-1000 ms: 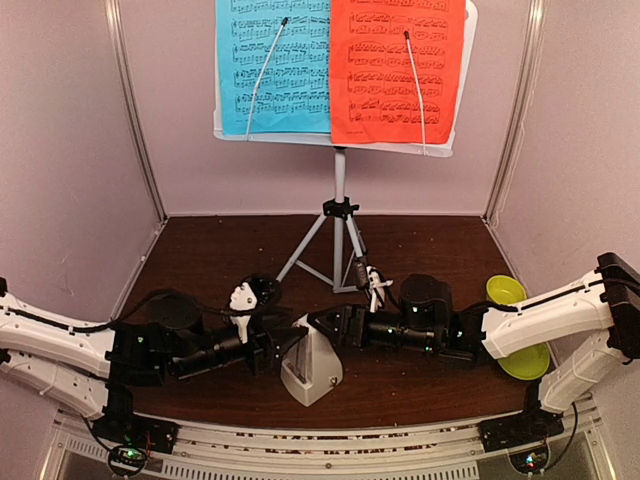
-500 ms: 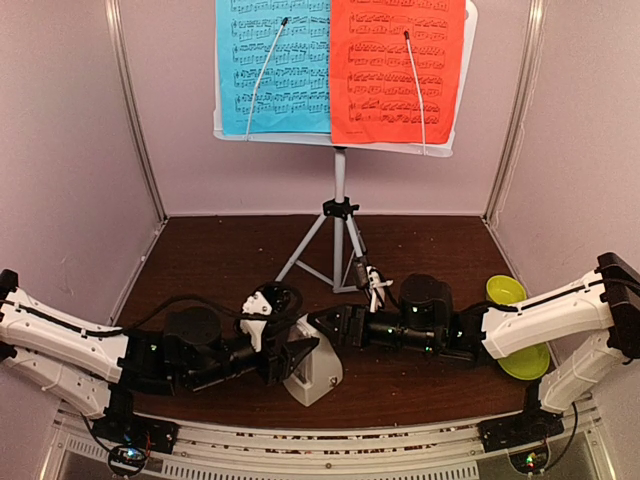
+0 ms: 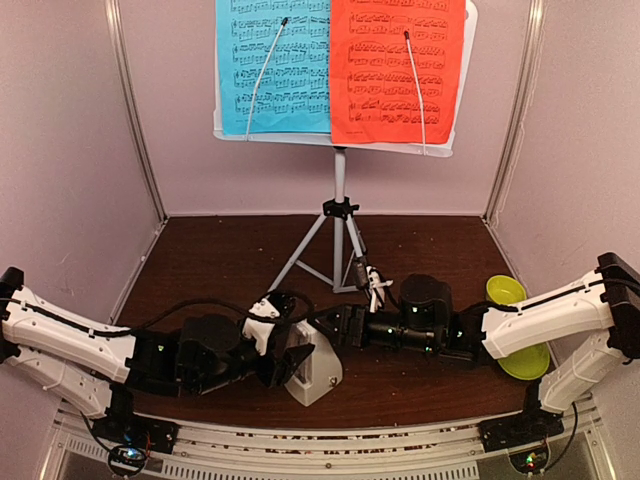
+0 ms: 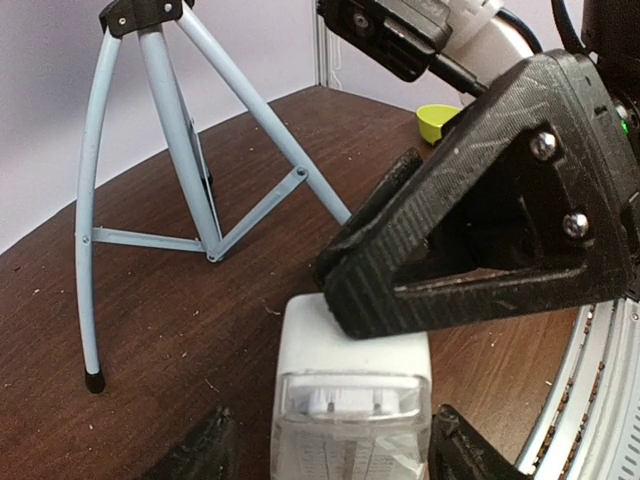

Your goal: Set up the instrument practice props

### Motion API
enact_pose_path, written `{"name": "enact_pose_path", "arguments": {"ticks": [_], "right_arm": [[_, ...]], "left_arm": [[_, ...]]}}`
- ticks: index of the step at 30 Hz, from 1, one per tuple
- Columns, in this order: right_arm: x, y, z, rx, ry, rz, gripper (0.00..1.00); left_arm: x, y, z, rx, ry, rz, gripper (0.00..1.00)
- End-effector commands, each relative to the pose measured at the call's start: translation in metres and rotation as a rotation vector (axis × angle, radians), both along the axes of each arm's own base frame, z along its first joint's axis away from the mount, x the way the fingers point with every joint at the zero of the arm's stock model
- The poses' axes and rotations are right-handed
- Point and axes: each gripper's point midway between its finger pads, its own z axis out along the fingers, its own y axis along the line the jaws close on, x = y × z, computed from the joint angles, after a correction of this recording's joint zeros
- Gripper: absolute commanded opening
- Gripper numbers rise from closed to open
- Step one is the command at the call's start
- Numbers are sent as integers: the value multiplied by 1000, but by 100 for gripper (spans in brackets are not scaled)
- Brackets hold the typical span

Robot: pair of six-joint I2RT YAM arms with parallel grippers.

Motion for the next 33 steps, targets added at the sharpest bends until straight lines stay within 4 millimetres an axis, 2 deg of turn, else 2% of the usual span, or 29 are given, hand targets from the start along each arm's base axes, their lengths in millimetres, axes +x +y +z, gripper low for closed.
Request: {"name": "enact_pose_path", "arguments": {"ticks": [1, 4, 9, 11, 14, 19, 29, 33], "right_arm": [[-9, -36, -95, -339, 95, -22, 71], [-9, -35, -95, -341, 94, -21, 71], [-10, -36, -101, -351, 100, -20, 71], [-10, -36, -103, -347, 104, -22, 71], [-11, -38, -107, -353, 110, -25, 70], [-11, -39, -110, -361, 111, -29, 70], [-11, -41, -116, -387, 107, -26, 69], [-12, -41, -117, -399, 103, -26, 69]], "left_arm": [[6, 2, 9, -31, -1, 38, 67], [3, 0, 17, -52, -20, 6, 60], [1, 0, 34, -95, -58, -16, 33], [0, 0, 41, -108, -88, -37, 24], [-2, -1, 45, -79, -152, -73, 17], [3, 0, 43, 6, -213, -65, 8], [1, 6, 67, -320, -77, -88, 0], [-3, 1, 71, -314, -97, -127, 0]]}}
